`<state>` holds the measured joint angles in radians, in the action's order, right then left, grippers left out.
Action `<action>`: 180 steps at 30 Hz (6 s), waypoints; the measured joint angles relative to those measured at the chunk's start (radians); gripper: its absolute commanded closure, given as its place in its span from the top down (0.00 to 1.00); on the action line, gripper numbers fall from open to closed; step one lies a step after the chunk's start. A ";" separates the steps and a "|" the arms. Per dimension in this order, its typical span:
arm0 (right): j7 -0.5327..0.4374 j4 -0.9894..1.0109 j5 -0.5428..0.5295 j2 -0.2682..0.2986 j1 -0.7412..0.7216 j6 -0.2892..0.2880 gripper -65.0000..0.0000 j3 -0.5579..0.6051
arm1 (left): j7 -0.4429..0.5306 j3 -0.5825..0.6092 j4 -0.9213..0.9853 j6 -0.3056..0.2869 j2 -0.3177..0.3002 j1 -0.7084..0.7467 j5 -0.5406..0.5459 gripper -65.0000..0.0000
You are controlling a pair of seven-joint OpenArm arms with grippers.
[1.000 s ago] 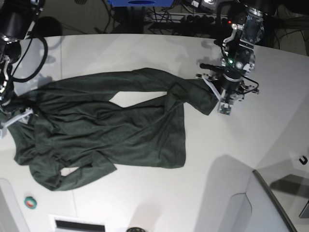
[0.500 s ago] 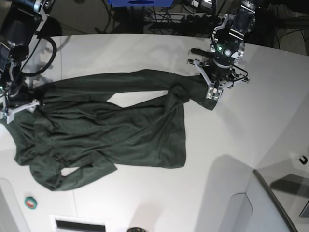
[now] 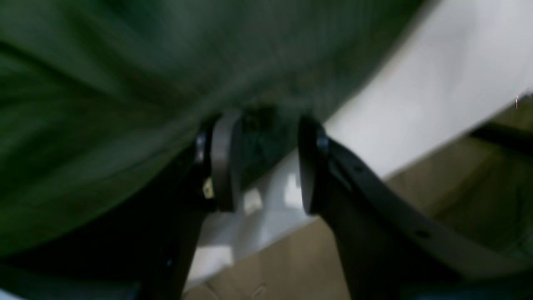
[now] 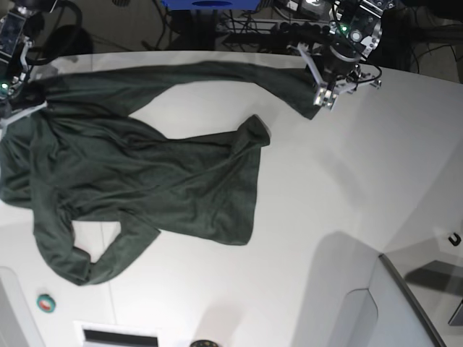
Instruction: Layout the t-shirt on the table in an organized manner, then fold the t-shirt properly
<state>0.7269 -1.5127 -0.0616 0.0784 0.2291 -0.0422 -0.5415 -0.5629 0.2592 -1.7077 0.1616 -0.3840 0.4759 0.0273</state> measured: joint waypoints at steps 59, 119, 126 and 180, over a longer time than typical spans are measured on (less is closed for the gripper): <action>-0.018 0.212 -0.243 0.070 -0.113 -0.364 0.72 -0.422 | 0.013 0.195 0.308 0.005 0.116 -0.383 -0.013 0.00; 0.253 0.169 -0.264 0.273 -0.633 -0.544 0.00 0.142 | -0.189 0.195 0.214 -0.010 0.077 -0.868 -0.126 0.00; 0.451 -0.080 -0.252 0.370 -0.899 -0.537 0.00 0.119 | -0.234 0.134 0.188 0.000 0.115 -1.160 -0.132 0.00; 0.118 0.088 -0.243 0.030 0.013 -0.538 0.00 0.051 | 0.172 -0.112 0.264 -0.002 0.027 -0.199 -0.144 0.00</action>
<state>0.8448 -1.4246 -0.3050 0.1085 0.2424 -0.5804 -0.4900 -0.3912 0.1471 -1.4441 0.1596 -0.3573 0.2768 -0.1165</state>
